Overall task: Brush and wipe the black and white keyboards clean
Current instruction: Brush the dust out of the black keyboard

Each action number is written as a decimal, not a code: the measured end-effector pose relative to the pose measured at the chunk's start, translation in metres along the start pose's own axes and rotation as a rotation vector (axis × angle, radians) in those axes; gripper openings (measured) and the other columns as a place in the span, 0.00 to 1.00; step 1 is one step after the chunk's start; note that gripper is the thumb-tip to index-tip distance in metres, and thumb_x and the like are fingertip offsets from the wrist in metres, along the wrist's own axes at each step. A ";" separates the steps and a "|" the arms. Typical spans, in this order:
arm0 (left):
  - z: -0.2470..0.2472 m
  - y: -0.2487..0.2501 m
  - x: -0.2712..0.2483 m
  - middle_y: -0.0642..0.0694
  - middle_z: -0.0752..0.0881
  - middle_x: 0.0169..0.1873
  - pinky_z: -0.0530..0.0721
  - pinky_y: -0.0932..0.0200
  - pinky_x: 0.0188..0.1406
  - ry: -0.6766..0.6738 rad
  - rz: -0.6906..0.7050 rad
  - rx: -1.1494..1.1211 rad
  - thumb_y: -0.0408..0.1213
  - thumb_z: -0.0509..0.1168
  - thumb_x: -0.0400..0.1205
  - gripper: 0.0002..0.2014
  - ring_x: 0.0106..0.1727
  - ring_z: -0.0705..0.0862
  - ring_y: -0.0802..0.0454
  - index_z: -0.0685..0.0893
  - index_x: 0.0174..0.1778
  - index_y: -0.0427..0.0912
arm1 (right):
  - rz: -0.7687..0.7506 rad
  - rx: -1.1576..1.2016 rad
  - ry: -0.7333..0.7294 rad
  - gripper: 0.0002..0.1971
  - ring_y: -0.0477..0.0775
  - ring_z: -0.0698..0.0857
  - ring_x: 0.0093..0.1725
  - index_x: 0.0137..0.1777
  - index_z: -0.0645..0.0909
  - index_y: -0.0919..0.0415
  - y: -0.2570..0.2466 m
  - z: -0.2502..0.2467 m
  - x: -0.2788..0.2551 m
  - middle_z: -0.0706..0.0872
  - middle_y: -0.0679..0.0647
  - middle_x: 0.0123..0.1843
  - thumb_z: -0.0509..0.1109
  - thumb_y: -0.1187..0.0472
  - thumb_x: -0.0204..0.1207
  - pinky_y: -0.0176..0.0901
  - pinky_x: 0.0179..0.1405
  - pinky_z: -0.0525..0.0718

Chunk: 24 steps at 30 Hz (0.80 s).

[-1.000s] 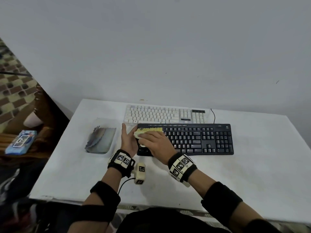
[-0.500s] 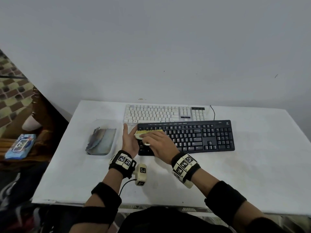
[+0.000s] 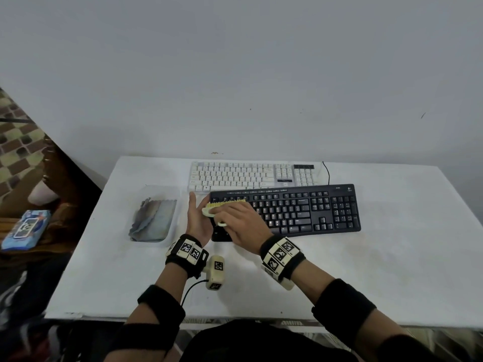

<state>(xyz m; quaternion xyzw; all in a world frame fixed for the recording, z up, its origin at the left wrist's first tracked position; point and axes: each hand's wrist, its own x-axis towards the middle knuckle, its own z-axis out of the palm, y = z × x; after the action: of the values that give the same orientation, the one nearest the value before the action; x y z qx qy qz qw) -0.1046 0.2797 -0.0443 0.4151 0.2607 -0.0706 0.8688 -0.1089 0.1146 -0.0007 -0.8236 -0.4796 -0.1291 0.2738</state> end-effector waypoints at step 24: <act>0.012 -0.006 -0.002 0.37 0.86 0.66 0.85 0.47 0.51 0.039 0.077 0.161 0.59 0.53 0.91 0.25 0.61 0.87 0.43 0.84 0.73 0.48 | 0.042 -0.064 -0.012 0.14 0.55 0.84 0.63 0.58 0.74 0.52 0.031 -0.027 -0.035 0.87 0.49 0.65 0.70 0.67 0.78 0.56 0.60 0.80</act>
<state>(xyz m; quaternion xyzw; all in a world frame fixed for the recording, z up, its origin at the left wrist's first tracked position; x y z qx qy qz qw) -0.1036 0.2670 -0.0414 0.4944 0.2548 -0.0500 0.8295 -0.0987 0.0617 -0.0049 -0.8425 -0.4596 -0.1337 0.2472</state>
